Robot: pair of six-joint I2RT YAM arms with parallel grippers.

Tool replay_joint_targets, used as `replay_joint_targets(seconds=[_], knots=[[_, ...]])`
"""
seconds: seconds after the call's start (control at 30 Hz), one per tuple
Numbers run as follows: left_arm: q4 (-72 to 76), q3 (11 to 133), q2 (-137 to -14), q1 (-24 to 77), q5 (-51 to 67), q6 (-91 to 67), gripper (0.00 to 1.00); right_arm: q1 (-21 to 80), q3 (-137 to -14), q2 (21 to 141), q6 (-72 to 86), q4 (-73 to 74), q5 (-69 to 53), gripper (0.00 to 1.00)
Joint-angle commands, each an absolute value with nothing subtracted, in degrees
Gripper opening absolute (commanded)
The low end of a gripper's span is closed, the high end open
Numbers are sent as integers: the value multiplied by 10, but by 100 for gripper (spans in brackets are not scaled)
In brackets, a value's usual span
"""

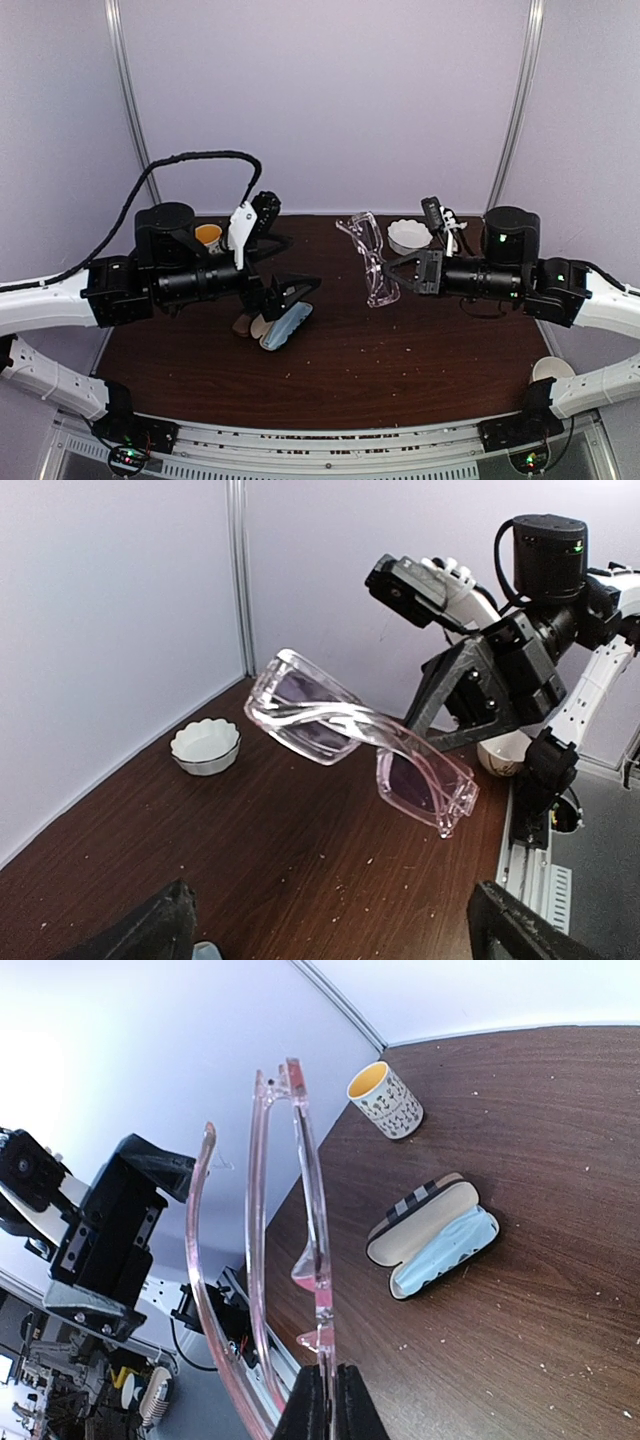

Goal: Organize the sunglasses
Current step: Place the sunglasses in the sunglasses case.

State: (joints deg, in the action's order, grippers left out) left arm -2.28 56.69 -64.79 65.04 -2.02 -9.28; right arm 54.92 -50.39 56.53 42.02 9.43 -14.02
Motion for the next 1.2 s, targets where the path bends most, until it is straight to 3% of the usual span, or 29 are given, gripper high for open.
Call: replay_joint_targets(seconds=[0.0,0.57,1.17], knots=[[88,547,-652,654,29,-116,98,548,-518,567,444,32,-129,0],[204,583,-750,654,6,-194,98,553,-522,593,423,-7,-166,0],[199,601,-789,649,-66,-191,98,580,-515,593,409,-64,-250,0]])
